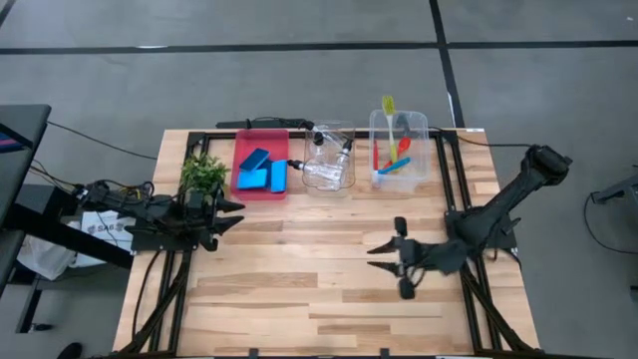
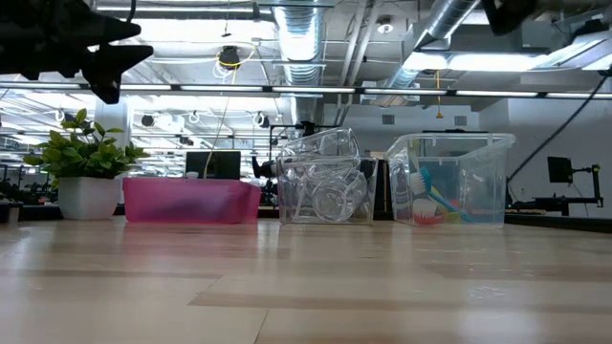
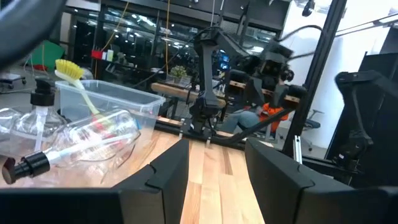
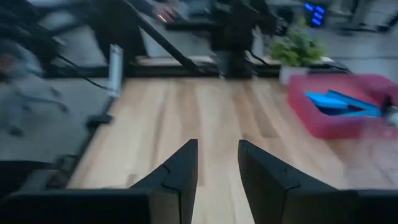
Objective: Pick & Place Kitchen Sink Supplies
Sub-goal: Return to Home Position
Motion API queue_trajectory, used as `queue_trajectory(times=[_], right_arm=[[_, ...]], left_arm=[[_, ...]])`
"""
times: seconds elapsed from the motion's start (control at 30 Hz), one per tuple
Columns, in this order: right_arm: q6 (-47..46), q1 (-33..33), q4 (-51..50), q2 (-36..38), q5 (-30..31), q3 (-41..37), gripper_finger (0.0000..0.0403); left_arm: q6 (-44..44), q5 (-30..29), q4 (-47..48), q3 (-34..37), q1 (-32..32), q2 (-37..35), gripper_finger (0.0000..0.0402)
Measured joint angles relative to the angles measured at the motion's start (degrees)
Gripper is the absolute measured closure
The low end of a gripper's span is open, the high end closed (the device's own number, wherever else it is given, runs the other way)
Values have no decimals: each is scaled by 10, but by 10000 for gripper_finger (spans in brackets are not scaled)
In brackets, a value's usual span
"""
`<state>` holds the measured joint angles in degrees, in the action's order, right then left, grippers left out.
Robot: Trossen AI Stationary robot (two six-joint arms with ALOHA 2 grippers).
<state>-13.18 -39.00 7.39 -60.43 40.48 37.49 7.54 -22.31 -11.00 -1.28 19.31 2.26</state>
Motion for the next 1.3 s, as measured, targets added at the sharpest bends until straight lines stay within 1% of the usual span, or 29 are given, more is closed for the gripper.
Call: queue_trajectory(times=[0.17,0.27,0.37,0.47,0.6,0.87,0.97,1.03,1.13,1.23,1.3], right_arm=[[35,6,146,114,-84,-144,294],[40,18,218,179,-123,-223,294],[41,31,254,243,-154,-286,294],[41,41,256,306,-178,-329,294],[56,48,240,385,-203,-365,294],[53,51,83,519,-211,-371,294],[55,51,30,567,-201,-371,294],[56,51,-20,599,-174,-371,294],[54,55,-41,602,-135,-367,294],[56,60,-46,602,-118,-366,294],[53,62,-50,601,-119,-365,294]], left_arm=[[5,0,0,2,0,1,242],[5,0,-2,2,0,1,242],[5,0,-2,2,0,1,242],[5,0,-2,2,0,1,242],[5,0,-2,2,0,1,242],[5,0,-3,2,0,1,242],[5,0,-4,2,0,2,242],[5,0,-5,2,0,2,242],[5,0,-6,2,0,2,242],[5,0,-7,1,0,5,242],[5,0,-7,1,0,7,242]])
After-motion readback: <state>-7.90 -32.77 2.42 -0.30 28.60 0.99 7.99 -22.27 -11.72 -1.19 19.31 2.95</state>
